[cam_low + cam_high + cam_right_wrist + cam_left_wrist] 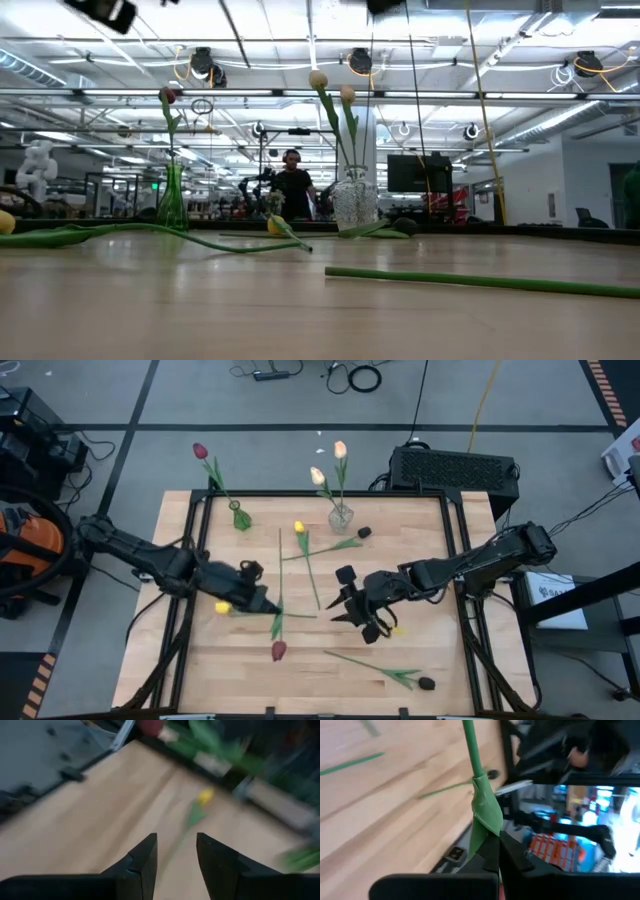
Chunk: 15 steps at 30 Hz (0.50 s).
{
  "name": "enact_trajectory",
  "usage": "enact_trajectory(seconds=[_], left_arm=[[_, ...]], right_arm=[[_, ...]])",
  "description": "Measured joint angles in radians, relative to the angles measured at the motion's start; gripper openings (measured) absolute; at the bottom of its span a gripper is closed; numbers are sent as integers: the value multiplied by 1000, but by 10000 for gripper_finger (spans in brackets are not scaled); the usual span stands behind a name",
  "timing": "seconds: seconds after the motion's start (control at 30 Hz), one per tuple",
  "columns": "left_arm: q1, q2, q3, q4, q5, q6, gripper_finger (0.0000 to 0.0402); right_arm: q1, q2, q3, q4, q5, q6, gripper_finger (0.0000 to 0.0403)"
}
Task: Sort flowers into vase by color
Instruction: Put the red tulip into the green vase
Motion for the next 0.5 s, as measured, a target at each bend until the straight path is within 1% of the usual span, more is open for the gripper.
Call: enact_trajectory(seconds=[0.1,0.2,0.37,0.43,0.5], left_arm=[[49,1,0,73,67,46,1],[84,8,1,113,123,72,0],[116,15,1,129,177,89,0],[124,15,1,131,187,90,0],[130,15,1,128,194,90,0]], right_arm=[[31,16,58,5,148,-232,130],[34,45,89,37,266,-386,130],[23,97,92,141,320,-595,130],[27,122,91,225,375,-681,130],[28,140,91,291,383,-738,130]])
